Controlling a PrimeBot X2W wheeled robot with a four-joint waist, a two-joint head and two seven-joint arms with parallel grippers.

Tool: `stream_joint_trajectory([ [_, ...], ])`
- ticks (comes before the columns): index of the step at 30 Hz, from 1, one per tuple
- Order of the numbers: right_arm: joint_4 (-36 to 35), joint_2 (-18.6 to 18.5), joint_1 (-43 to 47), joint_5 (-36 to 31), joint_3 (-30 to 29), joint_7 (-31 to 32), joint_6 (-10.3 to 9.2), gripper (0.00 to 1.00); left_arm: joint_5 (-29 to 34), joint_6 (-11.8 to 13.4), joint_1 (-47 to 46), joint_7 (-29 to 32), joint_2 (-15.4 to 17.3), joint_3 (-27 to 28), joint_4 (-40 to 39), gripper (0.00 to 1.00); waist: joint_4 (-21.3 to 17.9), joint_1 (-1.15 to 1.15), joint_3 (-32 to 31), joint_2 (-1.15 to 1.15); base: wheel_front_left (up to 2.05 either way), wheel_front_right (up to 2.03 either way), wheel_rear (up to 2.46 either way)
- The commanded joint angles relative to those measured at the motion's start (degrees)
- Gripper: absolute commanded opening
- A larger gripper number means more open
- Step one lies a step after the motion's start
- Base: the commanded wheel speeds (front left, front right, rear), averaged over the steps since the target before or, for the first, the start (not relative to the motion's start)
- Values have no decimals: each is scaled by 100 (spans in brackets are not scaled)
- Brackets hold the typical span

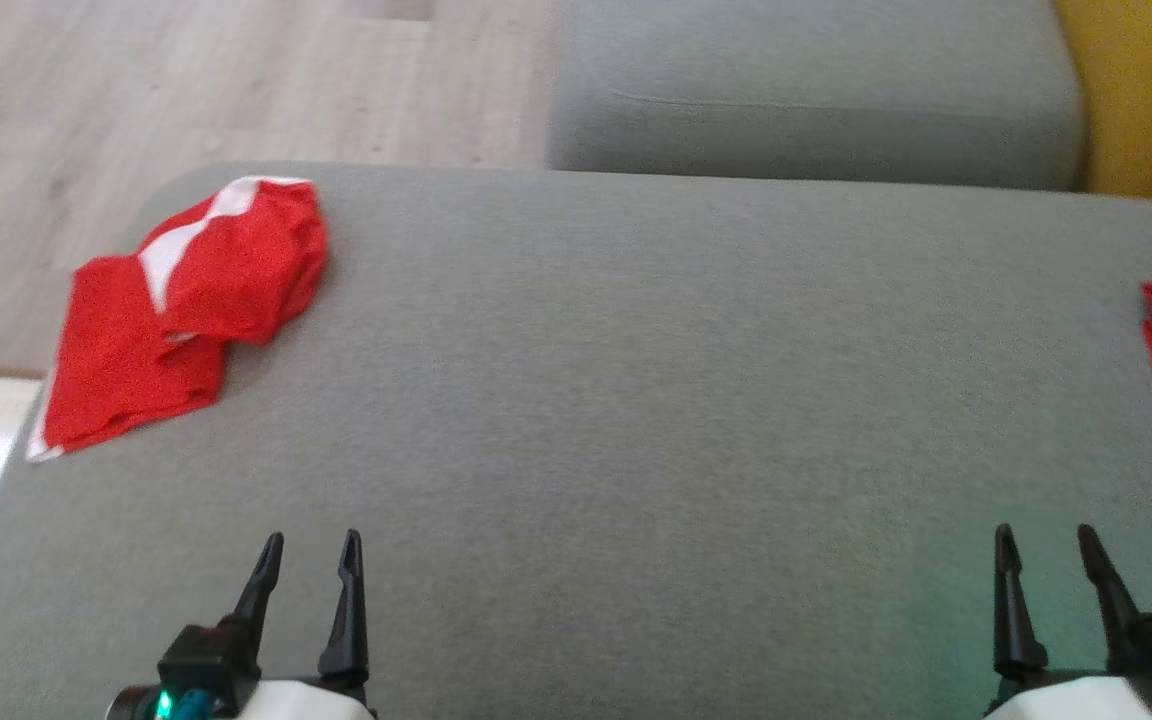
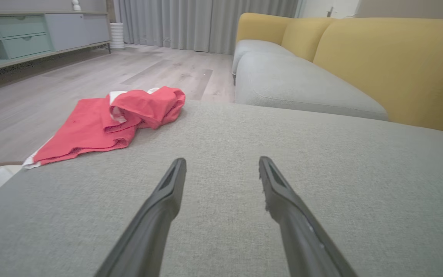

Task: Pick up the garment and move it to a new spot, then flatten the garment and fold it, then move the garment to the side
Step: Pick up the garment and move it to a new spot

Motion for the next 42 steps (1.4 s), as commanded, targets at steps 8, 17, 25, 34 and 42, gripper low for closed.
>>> stream_joint_trajectory([
  [8, -144, -66, -97, 270, 575, -63, 39, 100, -34, 102, -166, -45, -8, 146, -142, 100, 1364, 1, -102, 0, 0, 0, 0],
  [17, -98, -66, -244, 198, 851, -63, 39, 100, -139, 91, -86, -45, -8, 226, -207, 100, 1861, 1, 50, 0, 0, 0, 0],
  [25, -345, -65, -762, -441, 486, -63, 39, 100, -636, -15, -1261, -45, -8, 572, -146, 100, 1476, 1, 1218, 0, 0, 0, 0],
  [34, -961, -225, -1451, -1289, 85, 110, 39, 100, -1074, -356, -4161, 359, 426, 926, 1615, 100, 1201, 1, 2849, 0, 0, 0, 0],
  [42, -1738, -631, -1656, -1289, 209, 499, 39, 100, -1093, -361, -6230, 764, 780, 940, 3717, 100, 940, 1, 3630, 0, 0, 0, 0],
])
